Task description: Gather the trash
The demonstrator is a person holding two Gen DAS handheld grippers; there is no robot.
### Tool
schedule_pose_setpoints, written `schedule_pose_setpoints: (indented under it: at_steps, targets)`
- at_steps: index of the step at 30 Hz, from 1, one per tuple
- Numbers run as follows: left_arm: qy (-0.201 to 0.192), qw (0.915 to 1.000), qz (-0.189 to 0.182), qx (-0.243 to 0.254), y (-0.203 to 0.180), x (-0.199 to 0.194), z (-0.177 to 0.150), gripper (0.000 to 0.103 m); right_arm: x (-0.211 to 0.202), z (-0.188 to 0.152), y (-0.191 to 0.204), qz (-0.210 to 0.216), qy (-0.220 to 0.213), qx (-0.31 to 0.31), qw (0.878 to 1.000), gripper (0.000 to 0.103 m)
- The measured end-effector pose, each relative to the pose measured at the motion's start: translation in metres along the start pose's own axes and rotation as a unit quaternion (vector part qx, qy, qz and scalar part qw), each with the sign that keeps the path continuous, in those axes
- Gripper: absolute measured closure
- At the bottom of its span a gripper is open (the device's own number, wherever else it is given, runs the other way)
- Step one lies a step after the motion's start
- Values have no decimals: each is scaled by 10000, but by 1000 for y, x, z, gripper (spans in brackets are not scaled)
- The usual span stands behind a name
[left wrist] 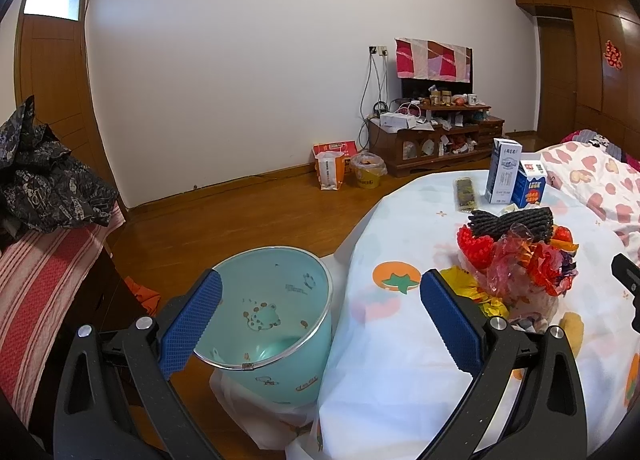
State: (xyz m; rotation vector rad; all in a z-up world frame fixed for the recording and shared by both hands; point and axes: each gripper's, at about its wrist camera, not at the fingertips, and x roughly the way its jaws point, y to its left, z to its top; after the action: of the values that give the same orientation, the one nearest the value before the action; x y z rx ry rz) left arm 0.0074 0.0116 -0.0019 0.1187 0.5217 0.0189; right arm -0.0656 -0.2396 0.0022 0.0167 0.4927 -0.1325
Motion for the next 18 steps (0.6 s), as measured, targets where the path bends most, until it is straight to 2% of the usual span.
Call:
schedule_pose_setpoints:
  at_steps: [6,8,13,16,18]
  targets:
    - [-30,9992,363,172,-12,19,-16,6,13,-9,-6,-177,159,45,9997,4]
    - [79,9988,424,215,-18,30,-26,6,19,-15,-9,-271,221,83,9994,5]
    - [350,9984,341,269,-31,48,-46,6,38,-35,-19,-427,545,227,9973,5]
    - [403,9983,287,304,-36,51,-52,6,47,-44,-20,-366,709,307,9963,6]
    - [416,9982,267,351,-40,51,-54,6,50,-49,-18,-288,809,340,9957,10]
